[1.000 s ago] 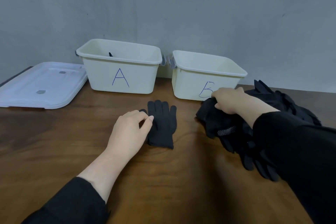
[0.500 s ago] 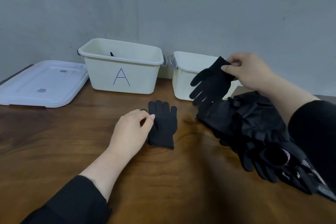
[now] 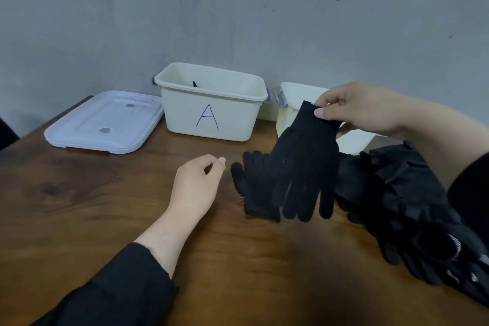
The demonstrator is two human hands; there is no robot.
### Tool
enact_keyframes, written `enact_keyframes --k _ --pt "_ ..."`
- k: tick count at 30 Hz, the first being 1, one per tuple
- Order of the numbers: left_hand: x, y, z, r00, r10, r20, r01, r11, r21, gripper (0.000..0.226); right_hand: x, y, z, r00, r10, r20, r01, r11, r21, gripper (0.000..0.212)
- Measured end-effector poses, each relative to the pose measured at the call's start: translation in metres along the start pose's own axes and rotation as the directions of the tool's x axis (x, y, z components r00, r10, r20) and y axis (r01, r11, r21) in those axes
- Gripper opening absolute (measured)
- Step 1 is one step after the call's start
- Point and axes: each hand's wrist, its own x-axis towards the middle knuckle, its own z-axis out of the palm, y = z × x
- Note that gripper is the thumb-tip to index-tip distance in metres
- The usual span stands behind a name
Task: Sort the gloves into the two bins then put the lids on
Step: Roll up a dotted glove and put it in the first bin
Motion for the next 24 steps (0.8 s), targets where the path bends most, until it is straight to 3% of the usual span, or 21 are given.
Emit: enact_keyframes --k 4,7,10,12,16,20,24 --pt "0.003 -0.005 -0.003 1.000 -0.020 -0.011 0.020 1.000 -0.023 0.037 0.019 -0.006 0.013 0.987 -0.005 -0.160 0.004 1.000 -0.012 0.015" --pt "0.006 -0.007 -0.006 1.000 -0.012 -0.020 0.011 1.000 -0.015 0.036 0.032 -0.008 0.022 0.941 -0.088 -0.327 0.053 0.992 -0.113 0.013" --pt "0.008 -0.008 -0.007 1.000 -0.010 -0.023 0.010 1.000 -0.011 0.035 0.023 -0.006 0.054 0.895 -0.192 -0.402 0.126 0.975 -0.185 0.010" --pt "0.009 -0.010 -0.007 1.000 -0.001 -0.018 0.001 1.000 -0.004 0.035 0.013 0.010 0.095 0.902 -0.241 -0.358 0.175 0.963 -0.205 0.010" --pt "0.009 -0.011 -0.005 0.999 0.033 0.005 -0.033 0.999 0.020 0.035 -0.017 0.062 0.186 0.946 -0.302 -0.120 0.256 0.920 -0.296 0.011" --pt "0.008 -0.013 0.001 0.987 0.108 0.116 -0.121 0.985 0.120 0.028 -0.031 0.078 0.207 0.942 -0.259 -0.213 0.228 0.960 -0.161 0.026" --pt "0.008 -0.017 0.010 0.951 0.207 0.231 -0.244 0.959 0.146 0.017 -0.032 0.075 0.203 0.914 -0.269 -0.302 0.265 0.963 -0.056 0.019"
